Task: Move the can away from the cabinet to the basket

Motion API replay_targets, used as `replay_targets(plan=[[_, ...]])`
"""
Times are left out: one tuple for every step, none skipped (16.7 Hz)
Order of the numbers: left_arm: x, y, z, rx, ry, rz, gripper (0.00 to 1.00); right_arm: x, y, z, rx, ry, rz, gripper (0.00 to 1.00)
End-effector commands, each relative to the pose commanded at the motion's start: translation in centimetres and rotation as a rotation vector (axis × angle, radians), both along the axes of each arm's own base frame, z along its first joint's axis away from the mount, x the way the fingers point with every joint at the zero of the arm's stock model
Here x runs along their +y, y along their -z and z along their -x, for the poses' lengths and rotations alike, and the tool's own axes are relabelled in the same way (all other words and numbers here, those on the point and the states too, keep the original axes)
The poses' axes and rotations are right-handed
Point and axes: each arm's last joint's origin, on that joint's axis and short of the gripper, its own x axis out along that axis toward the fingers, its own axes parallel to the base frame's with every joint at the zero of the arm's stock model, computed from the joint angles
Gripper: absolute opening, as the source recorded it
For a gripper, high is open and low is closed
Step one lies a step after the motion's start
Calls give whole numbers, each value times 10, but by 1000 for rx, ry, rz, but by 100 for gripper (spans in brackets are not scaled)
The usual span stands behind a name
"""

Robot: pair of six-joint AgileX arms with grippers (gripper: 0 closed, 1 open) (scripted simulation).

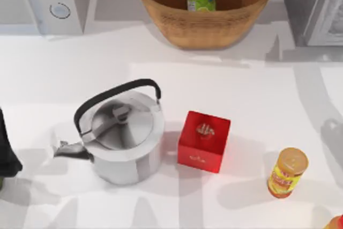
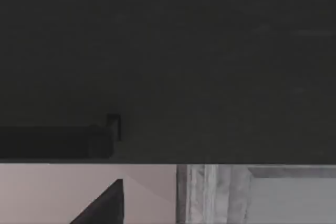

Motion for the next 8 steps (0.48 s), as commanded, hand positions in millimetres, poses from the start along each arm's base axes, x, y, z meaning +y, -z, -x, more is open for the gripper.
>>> replay_targets(plan=[[0, 0, 0, 0, 0, 0, 100, -6, 15, 10, 6, -1, 1, 100], [0, 0, 0, 0, 0, 0, 100, -12, 32, 21, 13, -1, 2, 100], [0, 0, 0, 0, 0, 0, 100, -18, 50, 31, 20, -2, 3, 100], [0, 0, 0, 0, 0, 0, 100, -23, 69, 41, 27, -2, 3, 100], [0, 0, 0, 0, 0, 0, 100, -28, 90, 51, 33, -3, 3, 100], [0, 0, 0, 0, 0, 0, 100, -32, 112, 60, 38, -3, 2, 100], [0, 0, 0, 0, 0, 0, 100, -35, 134, 68, 43, -3, 2, 100], [0, 0, 0, 0, 0, 0, 100, -39, 156, 75, 47, -4, 1, 100]])
